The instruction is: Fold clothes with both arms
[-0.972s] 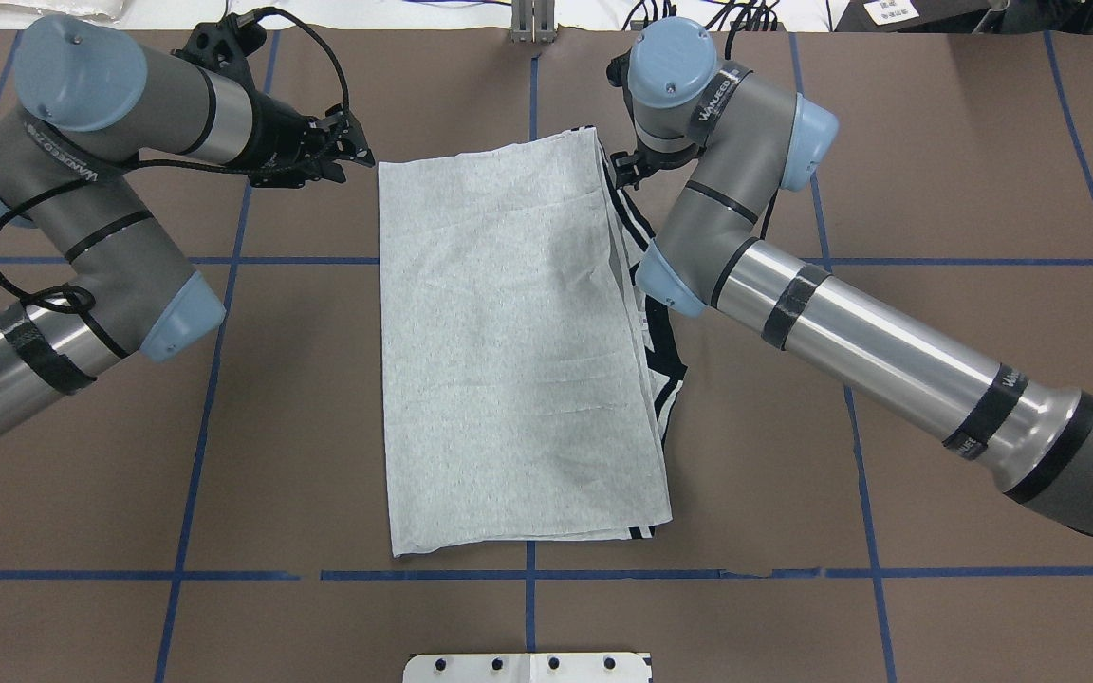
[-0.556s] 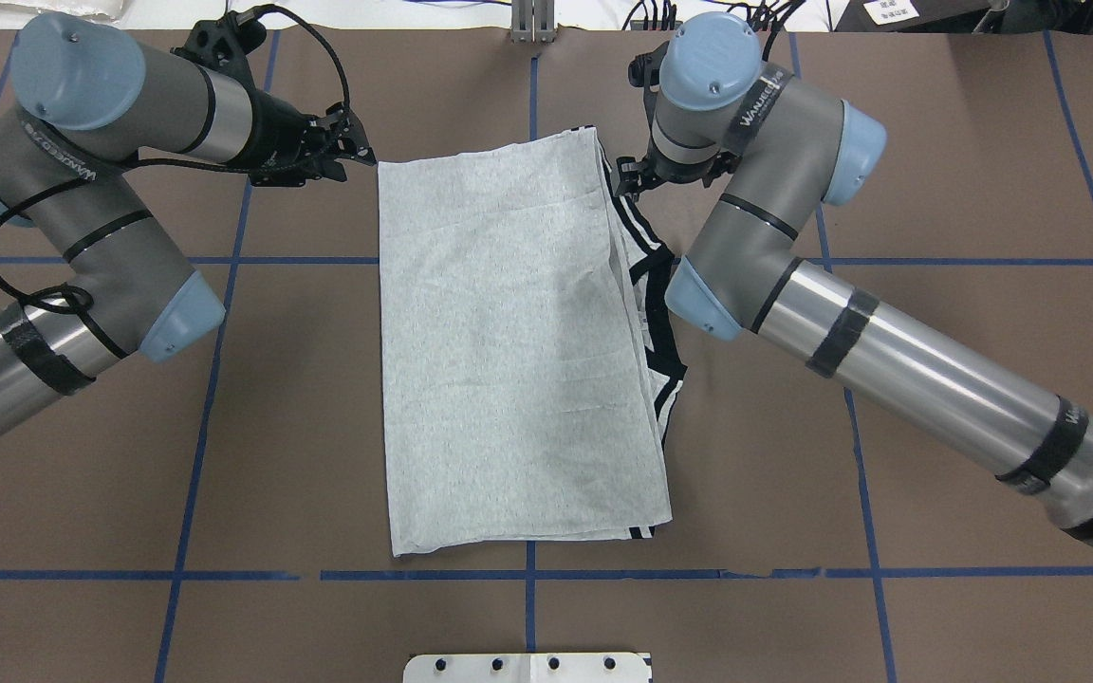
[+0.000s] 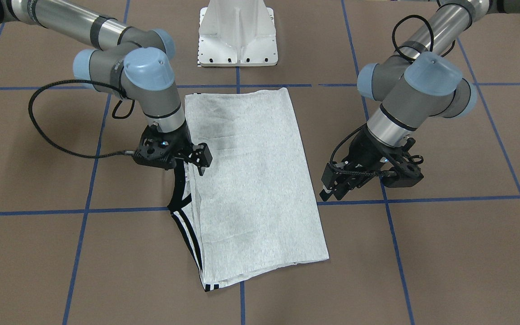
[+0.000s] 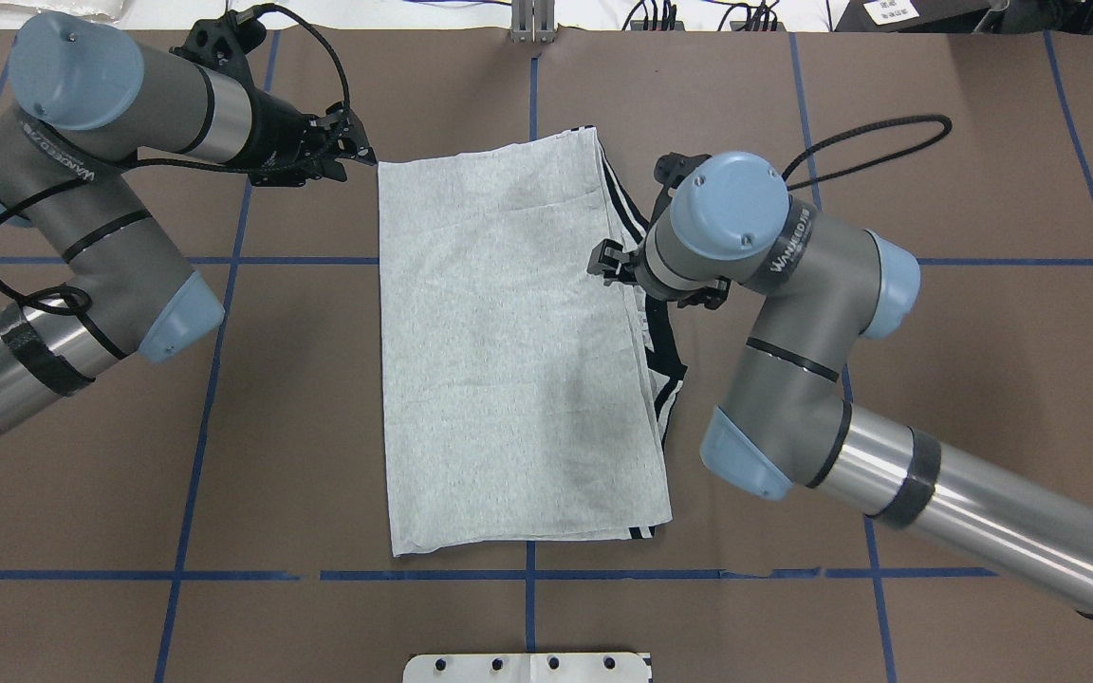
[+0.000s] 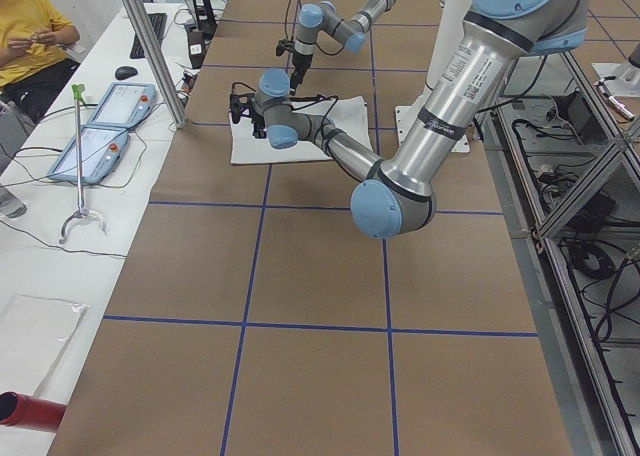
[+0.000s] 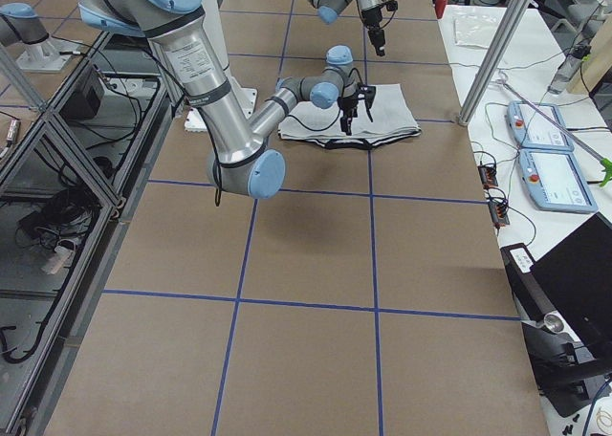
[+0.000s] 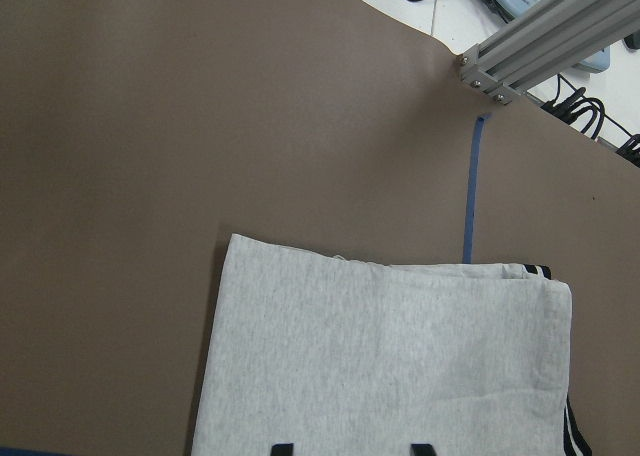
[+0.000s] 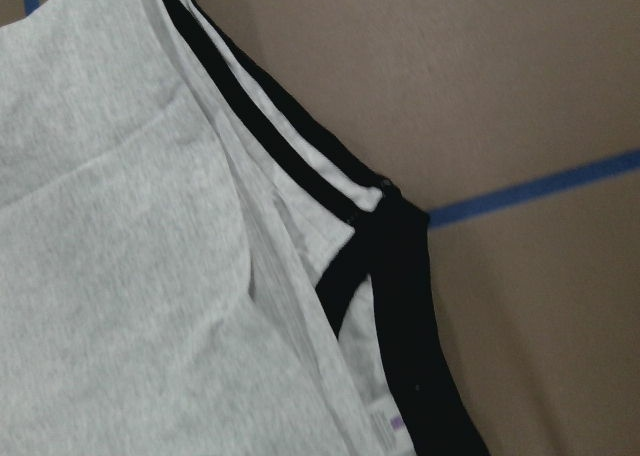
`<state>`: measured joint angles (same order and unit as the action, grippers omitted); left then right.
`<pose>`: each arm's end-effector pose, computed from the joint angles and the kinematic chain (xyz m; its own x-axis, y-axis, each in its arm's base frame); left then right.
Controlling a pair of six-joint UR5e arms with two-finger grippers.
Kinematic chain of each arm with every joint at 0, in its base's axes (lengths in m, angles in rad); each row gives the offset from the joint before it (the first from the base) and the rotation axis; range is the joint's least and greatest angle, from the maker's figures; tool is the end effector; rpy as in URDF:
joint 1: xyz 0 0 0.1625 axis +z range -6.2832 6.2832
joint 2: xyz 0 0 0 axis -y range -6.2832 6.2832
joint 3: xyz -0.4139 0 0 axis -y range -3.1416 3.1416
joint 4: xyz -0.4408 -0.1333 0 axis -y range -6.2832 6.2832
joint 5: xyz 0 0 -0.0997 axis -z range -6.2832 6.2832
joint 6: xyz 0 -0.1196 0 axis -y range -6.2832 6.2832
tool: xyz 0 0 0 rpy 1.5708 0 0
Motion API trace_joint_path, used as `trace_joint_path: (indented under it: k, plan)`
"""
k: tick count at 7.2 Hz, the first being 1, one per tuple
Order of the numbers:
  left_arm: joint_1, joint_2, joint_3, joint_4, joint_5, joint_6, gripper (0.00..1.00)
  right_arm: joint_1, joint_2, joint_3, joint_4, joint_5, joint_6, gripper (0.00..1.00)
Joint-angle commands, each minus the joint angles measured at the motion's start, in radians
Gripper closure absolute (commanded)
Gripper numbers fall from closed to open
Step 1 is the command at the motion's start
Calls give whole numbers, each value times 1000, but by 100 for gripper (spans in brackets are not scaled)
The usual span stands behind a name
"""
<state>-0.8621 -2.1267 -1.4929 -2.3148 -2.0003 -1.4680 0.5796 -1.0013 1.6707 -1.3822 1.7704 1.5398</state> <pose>0.4222 -0.6208 0.2548 0.2660 -0.1669 -0.9494 0.4104 0.9108 -0.0451 -0.5447 -0.4875 0.2388 0.5596 0.3300 0.7602 -0.3942 0.9129 -0.1062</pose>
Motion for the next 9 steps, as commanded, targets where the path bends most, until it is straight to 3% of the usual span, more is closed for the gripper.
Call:
trace_joint_path:
  k: [1,2,4,6,9]
  plan:
    - [0,1,0,0,0,0,51,-151,-91,127,-3,-151,345,0]
    - [0,1,0,0,0,0,51,-217,-89,135,-64,-220,458,0]
    - [0,2,0,0,0,0,51,-289,-127,229,-161,-232,567,0]
    - [0,1,-3,-2,2,-2,51,-337,-128,228,-161,-264,678,0]
    - [0,2,-1,-2,2,-2,50,-356,-134,225,-161,-267,681,0]
